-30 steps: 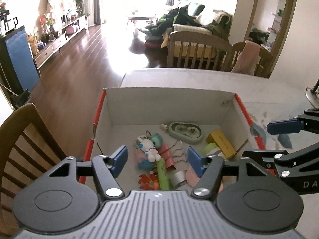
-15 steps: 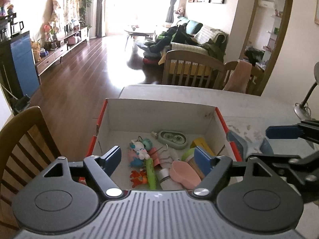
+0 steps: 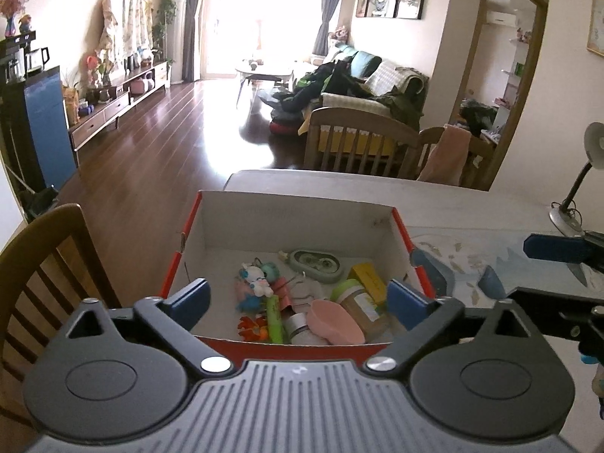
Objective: Organize rigid objects
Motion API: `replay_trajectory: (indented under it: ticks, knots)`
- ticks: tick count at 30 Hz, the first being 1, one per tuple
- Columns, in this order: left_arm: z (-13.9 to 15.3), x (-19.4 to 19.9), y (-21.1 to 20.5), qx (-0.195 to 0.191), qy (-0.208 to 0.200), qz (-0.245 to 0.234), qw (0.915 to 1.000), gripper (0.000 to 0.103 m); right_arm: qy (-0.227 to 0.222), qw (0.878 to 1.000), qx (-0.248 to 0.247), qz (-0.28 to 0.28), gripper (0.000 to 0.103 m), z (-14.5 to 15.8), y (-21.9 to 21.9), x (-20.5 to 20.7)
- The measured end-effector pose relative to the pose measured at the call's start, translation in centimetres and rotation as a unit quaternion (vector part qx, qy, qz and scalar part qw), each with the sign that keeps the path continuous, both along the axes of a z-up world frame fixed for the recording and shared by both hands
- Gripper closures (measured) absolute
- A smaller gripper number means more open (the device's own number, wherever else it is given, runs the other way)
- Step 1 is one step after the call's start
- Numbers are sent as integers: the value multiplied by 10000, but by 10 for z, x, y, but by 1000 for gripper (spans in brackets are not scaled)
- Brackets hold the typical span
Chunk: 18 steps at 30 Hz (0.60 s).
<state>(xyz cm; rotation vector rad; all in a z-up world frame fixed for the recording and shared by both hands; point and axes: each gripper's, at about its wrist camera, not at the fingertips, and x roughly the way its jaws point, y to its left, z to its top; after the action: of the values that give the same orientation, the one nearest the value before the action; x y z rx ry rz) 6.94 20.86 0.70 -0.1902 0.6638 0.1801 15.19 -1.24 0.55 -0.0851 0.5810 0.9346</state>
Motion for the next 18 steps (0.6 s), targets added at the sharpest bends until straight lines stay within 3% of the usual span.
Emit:
replay_trajectory:
  ticks: [18]
  knots:
    - [1,-24,-33,349,-123,-15,9993,0,158,9996,191,-165,0,-11,-26,-12]
